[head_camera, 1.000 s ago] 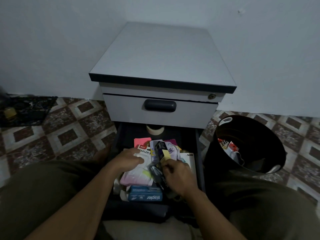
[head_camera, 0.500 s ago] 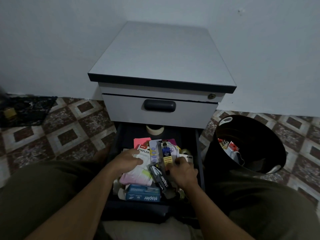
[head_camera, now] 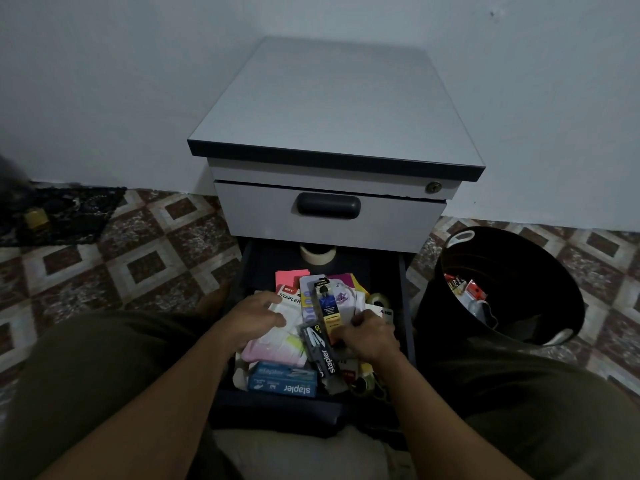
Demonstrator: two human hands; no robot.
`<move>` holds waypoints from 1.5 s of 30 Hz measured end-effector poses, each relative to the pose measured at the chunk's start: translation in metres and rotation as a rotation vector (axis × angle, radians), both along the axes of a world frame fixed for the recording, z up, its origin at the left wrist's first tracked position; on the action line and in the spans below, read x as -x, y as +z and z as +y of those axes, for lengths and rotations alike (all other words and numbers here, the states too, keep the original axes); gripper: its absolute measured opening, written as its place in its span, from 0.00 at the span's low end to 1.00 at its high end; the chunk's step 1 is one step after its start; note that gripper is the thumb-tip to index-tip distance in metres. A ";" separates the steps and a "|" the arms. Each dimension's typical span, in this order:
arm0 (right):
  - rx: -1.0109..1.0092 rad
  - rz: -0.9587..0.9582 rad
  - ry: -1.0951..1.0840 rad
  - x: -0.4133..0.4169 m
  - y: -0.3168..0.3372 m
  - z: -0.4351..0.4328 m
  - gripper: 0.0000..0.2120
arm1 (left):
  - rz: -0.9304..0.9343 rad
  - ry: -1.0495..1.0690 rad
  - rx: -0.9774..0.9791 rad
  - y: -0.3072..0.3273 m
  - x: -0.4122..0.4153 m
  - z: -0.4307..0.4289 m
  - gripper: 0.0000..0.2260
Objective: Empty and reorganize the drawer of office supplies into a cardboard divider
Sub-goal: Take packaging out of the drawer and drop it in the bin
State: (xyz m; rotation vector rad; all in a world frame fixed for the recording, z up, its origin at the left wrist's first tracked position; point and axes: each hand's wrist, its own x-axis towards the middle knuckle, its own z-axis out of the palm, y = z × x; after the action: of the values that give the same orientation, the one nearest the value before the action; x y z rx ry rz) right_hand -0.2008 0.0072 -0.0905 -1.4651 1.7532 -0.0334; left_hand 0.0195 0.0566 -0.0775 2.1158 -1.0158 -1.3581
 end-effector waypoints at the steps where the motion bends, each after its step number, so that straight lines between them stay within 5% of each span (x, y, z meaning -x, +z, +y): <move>1: 0.001 -0.012 -0.024 0.001 0.000 0.001 0.33 | 0.009 0.009 -0.005 0.001 0.000 0.001 0.24; 4: 0.010 -0.054 -0.098 0.000 0.000 0.003 0.37 | 0.029 -0.039 -0.092 0.011 -0.003 0.005 0.27; 11: 0.073 -0.204 -0.150 0.000 0.000 0.008 0.31 | 0.012 -0.486 -0.392 0.027 -0.011 0.009 0.63; 13: 0.121 -0.289 -0.159 0.004 0.001 0.008 0.30 | -0.081 -0.604 -0.403 0.027 -0.008 0.010 0.66; 21: 0.117 -0.528 -0.147 0.014 0.000 0.011 0.36 | -0.273 -0.709 -0.328 0.021 -0.005 0.012 0.62; 35: -0.046 -0.734 -0.169 0.026 -0.002 -0.005 0.34 | 0.066 -0.157 -0.012 0.000 -0.003 0.007 0.23; 40: -0.090 -0.789 -0.189 0.029 -0.003 -0.008 0.32 | 0.090 -0.167 0.008 -0.020 -0.010 0.009 0.45; 43: -0.128 -0.846 -0.212 0.029 -0.003 -0.008 0.30 | 0.078 -0.130 0.012 -0.002 -0.003 0.011 0.37; 45: -0.148 -0.870 -0.225 0.026 -0.003 -0.007 0.29 | 0.085 -0.097 0.027 0.002 -0.002 0.009 0.40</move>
State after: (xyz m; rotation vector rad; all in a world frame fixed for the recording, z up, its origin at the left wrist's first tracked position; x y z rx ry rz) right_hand -0.2273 -0.0002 -0.0937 -0.9172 1.1484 -0.5603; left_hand 0.0214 0.0654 -0.0757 1.9942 -1.1087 -1.4592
